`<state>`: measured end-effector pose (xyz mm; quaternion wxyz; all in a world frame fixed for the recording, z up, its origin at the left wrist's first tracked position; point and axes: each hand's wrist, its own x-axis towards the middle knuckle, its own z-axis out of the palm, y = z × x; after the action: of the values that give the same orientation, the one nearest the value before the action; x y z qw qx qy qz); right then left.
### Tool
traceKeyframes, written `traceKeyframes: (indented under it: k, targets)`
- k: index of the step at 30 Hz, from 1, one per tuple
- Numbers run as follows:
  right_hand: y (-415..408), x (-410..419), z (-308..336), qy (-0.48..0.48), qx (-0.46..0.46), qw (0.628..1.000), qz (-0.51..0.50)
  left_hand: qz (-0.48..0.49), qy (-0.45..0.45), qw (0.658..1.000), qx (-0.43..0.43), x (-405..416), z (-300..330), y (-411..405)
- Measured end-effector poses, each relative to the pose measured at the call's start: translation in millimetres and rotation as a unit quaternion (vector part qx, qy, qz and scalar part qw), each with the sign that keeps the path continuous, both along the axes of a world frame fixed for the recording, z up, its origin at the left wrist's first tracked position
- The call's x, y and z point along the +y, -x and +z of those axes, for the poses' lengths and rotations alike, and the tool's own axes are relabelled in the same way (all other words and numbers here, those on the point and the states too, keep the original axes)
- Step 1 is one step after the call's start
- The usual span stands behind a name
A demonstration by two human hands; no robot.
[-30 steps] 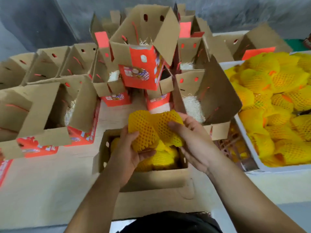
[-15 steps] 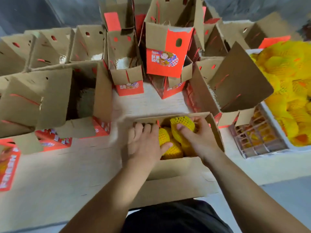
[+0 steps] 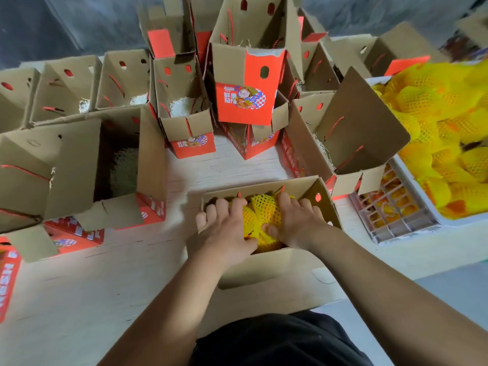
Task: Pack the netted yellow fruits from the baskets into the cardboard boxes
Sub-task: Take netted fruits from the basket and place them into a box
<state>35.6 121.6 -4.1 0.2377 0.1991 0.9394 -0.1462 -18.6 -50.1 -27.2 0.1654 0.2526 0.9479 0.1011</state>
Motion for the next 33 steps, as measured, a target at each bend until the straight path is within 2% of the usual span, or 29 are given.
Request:
traceKeyframes:
  k: [1, 3, 5, 7, 11, 16, 18, 20, 22, 23, 25, 27, 28, 30, 33]
  targets:
    - [-2.8, 7.9, 3.9, 0.012, 0.016, 1.000, 0.008, 0.010, -0.034, 0.999, -0.013, 3.3, 4.9, -0.9]
    - [-12.1, 26.5, 12.2, 0.116, 0.122, 0.985, -0.027, 0.036, -0.140, 0.989, -0.012, 11.8, 16.2, -2.7]
    - [-25.3, 41.5, 18.8, 0.215, 0.255, 0.939, -0.083, 0.037, -0.254, 0.966, -0.004, 27.8, 25.7, -5.5]
    - [-38.2, 55.3, 25.1, 0.240, 0.330, 0.907, -0.109, 0.018, -0.334, 0.941, -0.041, 55.2, 33.8, -9.8]
    - [-59.3, 95.9, 40.5, 0.266, 0.389, 0.875, -0.112, -0.029, -0.395, 0.911, -0.118, 136.1, 45.6, -27.0]
    - [-94.0, 185.1, 53.1, 0.242, 0.448, 0.848, -0.144, -0.068, -0.459, 0.878, -0.121, 253.5, 52.0, -61.3]
    - [-109.4, 224.5, 54.3, 0.217, 0.452, 0.850, -0.164, -0.073, -0.463, 0.872, -0.138, 295.8, 50.4, -75.0]
    - [-122.2, 264.2, 54.5, 0.180, 0.440, 0.862, -0.174, -0.072, -0.464, 0.867, -0.164, 334.2, 46.5, -85.3]
    - [-133.5, 306.1, 53.8, 0.140, 0.392, 0.895, -0.158, -0.081, -0.451, 0.876, -0.152, 369.8, 41.3, -91.1]
    - [-139.6, 328.3, 54.6, 0.113, 0.337, 0.924, -0.143, -0.085, -0.438, 0.885, -0.133, 385.2, 38.5, -93.1]
    - [-153.5, 373.1, 58.3, 0.053, 0.163, 0.977, -0.125, -0.086, -0.403, 0.906, -0.094, 409.8, 33.0, -100.4]
    - [-164.1, 403.7, 62.4, 0.047, -0.012, 0.993, -0.108, -0.088, -0.360, 0.928, -0.032, 421.6, 28.1, -112.1]
    - [-166.2, 411.7, 61.9, 0.052, -0.056, 0.993, -0.085, -0.093, -0.331, 0.939, 0.014, 423.4, 24.7, -118.0]
    - [-165.6, 416.0, 56.6, 0.021, -0.064, 0.997, -0.039, -0.121, -0.268, 0.952, 0.091, 422.4, 17.0, -126.2]
    - [-163.0, 413.9, 48.9, -0.034, -0.007, 0.999, 0.001, -0.134, -0.226, 0.957, 0.122, 424.2, 12.8, -125.9]
